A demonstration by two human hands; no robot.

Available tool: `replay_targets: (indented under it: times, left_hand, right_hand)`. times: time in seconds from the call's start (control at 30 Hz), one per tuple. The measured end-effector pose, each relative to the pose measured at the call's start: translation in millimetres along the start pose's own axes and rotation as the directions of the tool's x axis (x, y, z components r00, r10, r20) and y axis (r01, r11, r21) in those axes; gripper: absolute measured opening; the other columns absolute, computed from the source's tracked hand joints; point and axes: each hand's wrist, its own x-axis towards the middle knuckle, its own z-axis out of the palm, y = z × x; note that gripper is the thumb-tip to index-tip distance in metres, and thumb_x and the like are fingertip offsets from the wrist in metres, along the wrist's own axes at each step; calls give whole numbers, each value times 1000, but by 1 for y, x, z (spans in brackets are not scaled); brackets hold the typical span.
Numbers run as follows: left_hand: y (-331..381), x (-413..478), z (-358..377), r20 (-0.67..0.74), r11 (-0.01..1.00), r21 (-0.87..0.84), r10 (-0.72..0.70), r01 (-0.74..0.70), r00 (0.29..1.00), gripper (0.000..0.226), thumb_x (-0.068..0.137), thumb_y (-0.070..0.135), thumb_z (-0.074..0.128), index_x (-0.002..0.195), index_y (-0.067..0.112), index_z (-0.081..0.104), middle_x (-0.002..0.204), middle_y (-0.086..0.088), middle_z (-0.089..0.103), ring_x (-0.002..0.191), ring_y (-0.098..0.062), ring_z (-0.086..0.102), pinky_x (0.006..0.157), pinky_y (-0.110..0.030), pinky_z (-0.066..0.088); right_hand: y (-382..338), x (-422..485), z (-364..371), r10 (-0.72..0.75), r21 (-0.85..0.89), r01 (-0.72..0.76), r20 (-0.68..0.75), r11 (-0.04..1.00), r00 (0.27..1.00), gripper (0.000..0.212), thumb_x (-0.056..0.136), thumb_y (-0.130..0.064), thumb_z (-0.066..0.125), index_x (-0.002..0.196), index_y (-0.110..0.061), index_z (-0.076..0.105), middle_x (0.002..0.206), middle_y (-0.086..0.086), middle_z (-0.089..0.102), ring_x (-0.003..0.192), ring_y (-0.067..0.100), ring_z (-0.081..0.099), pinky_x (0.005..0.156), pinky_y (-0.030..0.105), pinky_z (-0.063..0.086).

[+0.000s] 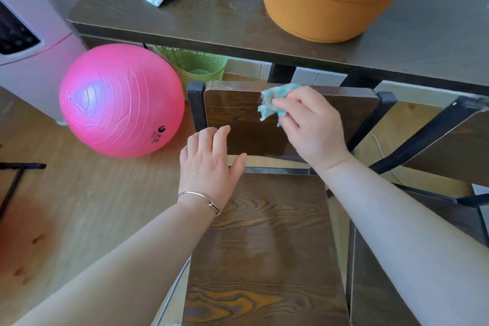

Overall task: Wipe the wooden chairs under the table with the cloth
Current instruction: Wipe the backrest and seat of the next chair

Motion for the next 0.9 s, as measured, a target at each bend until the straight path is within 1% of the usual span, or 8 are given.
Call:
replay_targets:
  times: [0.1, 0.17, 0.3, 0.4, 0.53, 0.6, 0.77, 0.9]
  left_hand:
    - [5, 6, 2, 1, 1000, 16, 15, -15, 1000, 57, 88, 50, 50, 136, 20, 42, 127, -6, 49, 116, -28, 42, 94, -45, 41]
    - [7, 6, 6, 13, 1000, 13, 14, -14, 1000, 57, 89, 50, 51, 136, 20, 42, 127, -5, 49, 116, -28, 42, 94, -45, 41]
    - [8, 0, 14, 38, 998, 26, 52, -53, 998, 56, 87, 46, 57, 134, 19, 46, 125, -5, 50, 113, -28, 42, 92, -46, 43]
    - [10, -5, 18, 59, 997, 39, 71, -74, 996, 56, 87, 48, 54, 134, 18, 47, 124, -4, 50, 112, -28, 43, 90, -45, 42]
    - [19, -3, 20, 55, 996, 32, 81, -83, 995, 57, 85, 48, 56, 132, 17, 48, 122, -5, 51, 110, -30, 44, 88, -46, 43]
    - [25, -2, 19, 54, 996, 22, 85, -86, 995, 57, 85, 47, 58, 132, 17, 48, 122, -6, 51, 110, -30, 44, 88, -47, 44]
    - [27, -6, 22, 59, 994, 35, 97, -99, 994, 56, 86, 48, 57, 132, 17, 49, 123, -5, 51, 111, -30, 45, 88, -45, 44]
    - [26, -9, 26, 82, 994, 48, 91, -96, 992, 55, 87, 48, 56, 133, 18, 47, 125, -4, 50, 113, -29, 43, 90, -46, 44]
  right_hand:
    - [9, -29, 14, 8, -18, -7, 77, 1000, 997, 23, 95, -17, 56, 111, -6, 69, 104, 11, 65, 98, 23, 60, 89, 31, 52]
    - [12, -64, 30, 78, -22, -75, 254, 997, 964, 26, 96, -22, 50, 109, -9, 69, 103, 7, 63, 96, 22, 59, 85, 36, 56]
    - [16, -106, 52, 98, -116, -47, 491, 992, 866, 22, 82, -17, 76, 103, -11, 72, 97, 4, 63, 90, 21, 62, 61, 37, 59]
    - [17, -92, 41, 69, -90, -34, 418, 995, 906, 33, 77, -12, 81, 108, -9, 71, 99, 6, 65, 91, 23, 63, 65, 37, 60]
    - [26, -39, -3, 54, -38, -52, 51, 998, 997, 24, 93, -16, 59, 110, -4, 70, 106, 11, 66, 98, 24, 62, 86, 31, 54]
    - [33, -26, -15, 41, -49, -41, -4, 998, 999, 25, 94, -19, 57, 110, -4, 69, 107, 12, 65, 100, 23, 61, 87, 29, 53]
    - [44, -73, 11, -16, -88, 29, 155, 996, 988, 18, 89, -13, 59, 102, -7, 70, 95, 9, 63, 89, 24, 57, 72, 35, 56]
    - [48, -127, 34, 115, -181, -44, 405, 983, 907, 24, 71, -10, 81, 93, -14, 73, 90, 1, 63, 89, 21, 60, 53, 31, 51]
